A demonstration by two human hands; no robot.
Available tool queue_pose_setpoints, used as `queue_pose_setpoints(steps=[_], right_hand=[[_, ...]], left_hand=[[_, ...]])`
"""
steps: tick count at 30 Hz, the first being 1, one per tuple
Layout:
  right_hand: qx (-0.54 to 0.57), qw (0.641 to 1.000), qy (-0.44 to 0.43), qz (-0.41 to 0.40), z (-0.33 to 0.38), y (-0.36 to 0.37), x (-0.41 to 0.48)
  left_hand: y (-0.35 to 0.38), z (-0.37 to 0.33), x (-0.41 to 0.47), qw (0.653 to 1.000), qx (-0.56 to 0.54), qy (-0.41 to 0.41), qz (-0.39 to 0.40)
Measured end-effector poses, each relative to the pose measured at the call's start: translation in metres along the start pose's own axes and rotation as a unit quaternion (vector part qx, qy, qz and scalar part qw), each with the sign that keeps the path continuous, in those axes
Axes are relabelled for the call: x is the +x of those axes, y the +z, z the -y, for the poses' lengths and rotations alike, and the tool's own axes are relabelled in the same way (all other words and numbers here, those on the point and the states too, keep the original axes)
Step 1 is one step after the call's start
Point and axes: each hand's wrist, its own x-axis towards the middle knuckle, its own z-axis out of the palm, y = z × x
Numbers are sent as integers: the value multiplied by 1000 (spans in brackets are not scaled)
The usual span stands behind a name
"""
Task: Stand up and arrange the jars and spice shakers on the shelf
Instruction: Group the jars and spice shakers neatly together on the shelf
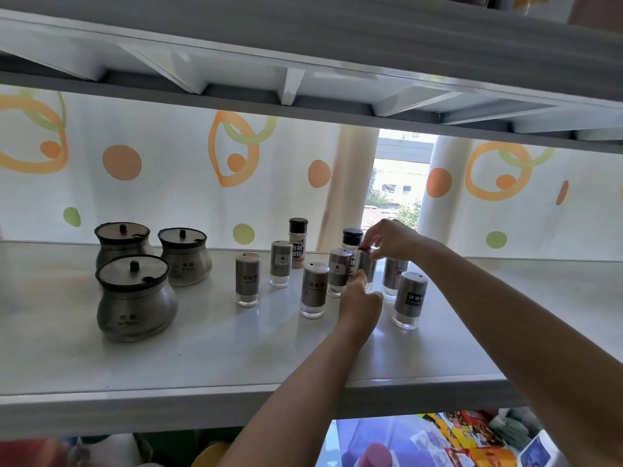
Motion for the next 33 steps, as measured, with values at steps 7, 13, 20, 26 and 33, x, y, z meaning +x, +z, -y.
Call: queue_pose_setpoints(steps=[7,13,20,26,33], right_hand=[[6,1000,26,-10,-3,-1,2],[7,999,40,-18,-8,-2,-1],[-28,998,46,-32,-3,0,-4],[-87,995,40,-30,1,-3,-8],[-98,994,31,-31,-1,0,-11]], left_hand=[[1,2,4,1000,12,-1,-1],[2,4,8,1000,13,7,-3],[2,5,8,1000,12,-2,-6],[1,3,7,1000,9,-7,-6],[0,2,6,1000,14,-15,-3]])
